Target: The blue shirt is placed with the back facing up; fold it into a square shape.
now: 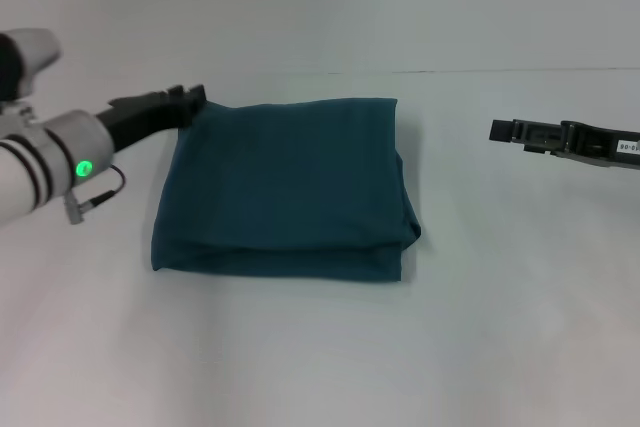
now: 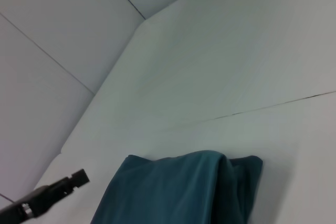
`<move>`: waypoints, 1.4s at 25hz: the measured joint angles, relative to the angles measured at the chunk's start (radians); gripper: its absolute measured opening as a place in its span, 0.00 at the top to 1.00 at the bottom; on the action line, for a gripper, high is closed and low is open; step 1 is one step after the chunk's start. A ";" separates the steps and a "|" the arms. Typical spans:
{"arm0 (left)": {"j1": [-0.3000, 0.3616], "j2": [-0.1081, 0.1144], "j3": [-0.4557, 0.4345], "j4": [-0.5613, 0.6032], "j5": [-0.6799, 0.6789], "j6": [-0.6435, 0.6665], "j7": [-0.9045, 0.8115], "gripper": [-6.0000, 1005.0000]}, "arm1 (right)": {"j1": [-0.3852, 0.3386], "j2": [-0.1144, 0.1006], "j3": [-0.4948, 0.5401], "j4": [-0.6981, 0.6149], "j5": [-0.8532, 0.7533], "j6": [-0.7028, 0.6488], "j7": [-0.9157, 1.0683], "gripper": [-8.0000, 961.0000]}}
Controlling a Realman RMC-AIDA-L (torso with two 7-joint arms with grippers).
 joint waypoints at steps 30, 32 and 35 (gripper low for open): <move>0.312 -0.009 -0.325 0.141 0.042 1.052 0.208 0.05 | -0.079 0.045 -0.070 -0.010 0.169 -0.380 -0.703 0.05; 0.308 -0.009 -0.321 0.137 0.082 1.065 0.210 0.05 | -0.079 0.045 -0.097 -0.011 0.148 -0.383 -0.703 0.05; 0.297 -0.007 -0.315 0.131 0.145 1.074 0.210 0.05 | -0.079 0.050 -0.122 -0.011 0.105 -0.372 -0.699 0.05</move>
